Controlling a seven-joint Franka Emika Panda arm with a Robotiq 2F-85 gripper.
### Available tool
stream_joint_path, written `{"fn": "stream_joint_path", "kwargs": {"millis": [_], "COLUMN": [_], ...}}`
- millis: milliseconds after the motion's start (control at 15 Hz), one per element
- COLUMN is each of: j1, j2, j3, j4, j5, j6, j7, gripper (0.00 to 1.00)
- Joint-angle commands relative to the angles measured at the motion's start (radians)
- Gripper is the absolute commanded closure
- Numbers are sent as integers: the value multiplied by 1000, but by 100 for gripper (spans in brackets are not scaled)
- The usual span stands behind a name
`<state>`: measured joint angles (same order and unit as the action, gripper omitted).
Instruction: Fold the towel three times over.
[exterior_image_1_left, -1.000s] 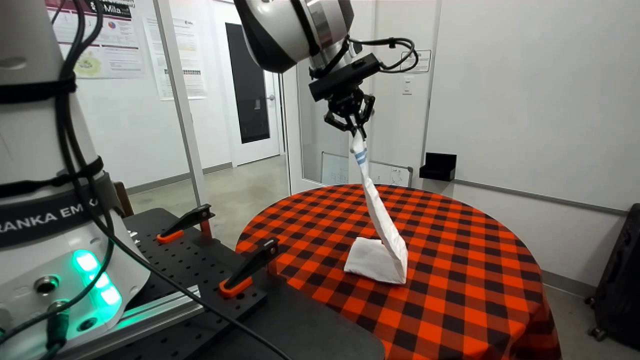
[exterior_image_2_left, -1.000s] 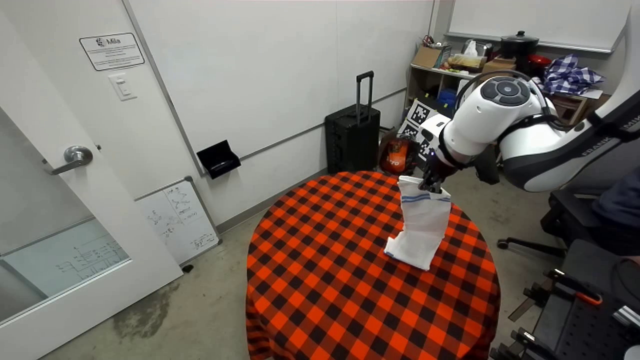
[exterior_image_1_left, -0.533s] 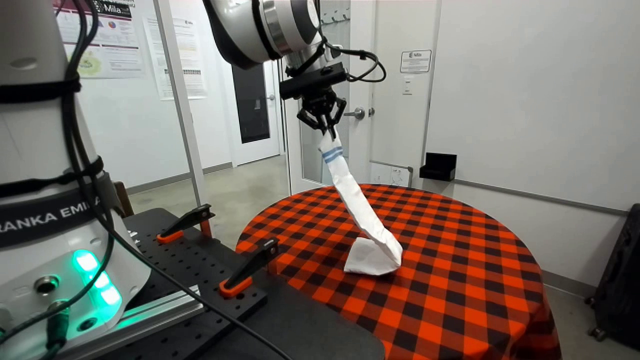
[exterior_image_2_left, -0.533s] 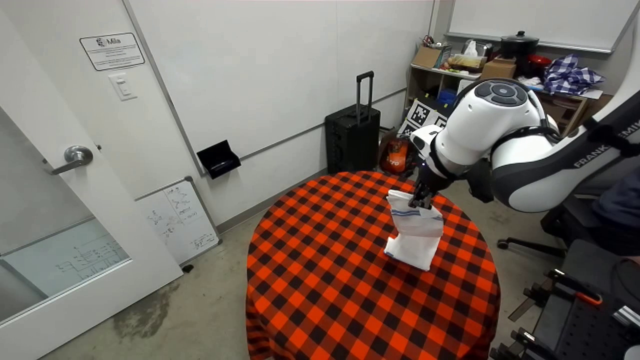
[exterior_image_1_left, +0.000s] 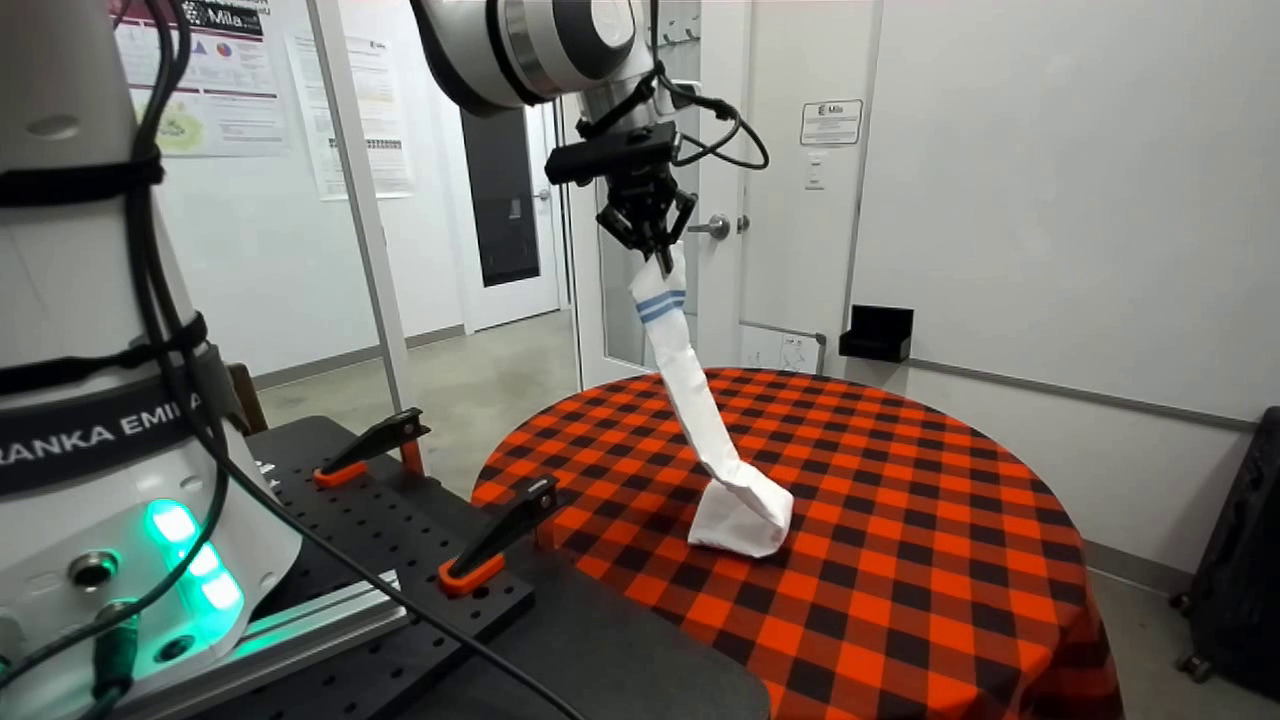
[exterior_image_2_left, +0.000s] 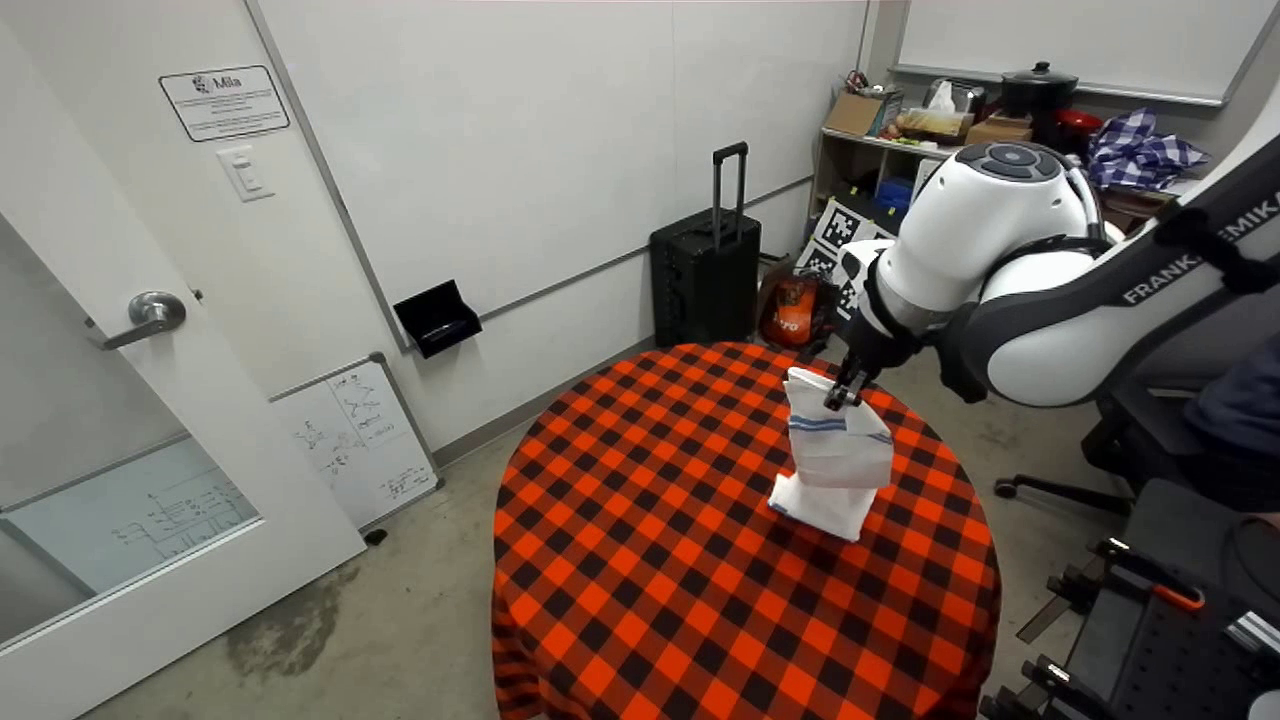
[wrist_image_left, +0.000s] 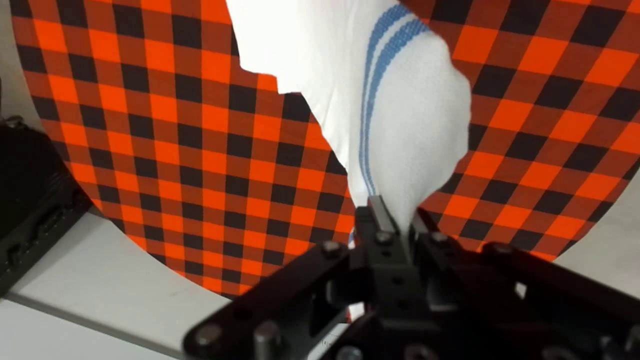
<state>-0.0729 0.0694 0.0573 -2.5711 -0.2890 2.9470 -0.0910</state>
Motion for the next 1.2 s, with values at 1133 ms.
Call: {"fn": "stream_joint_path", "kwargs": {"millis": [1133], "j1": [117], "j2": [61], "j3": [0], "j4": [135], "j5": [212], "j6": [-117], "j7": [235], "gripper": [98]}}
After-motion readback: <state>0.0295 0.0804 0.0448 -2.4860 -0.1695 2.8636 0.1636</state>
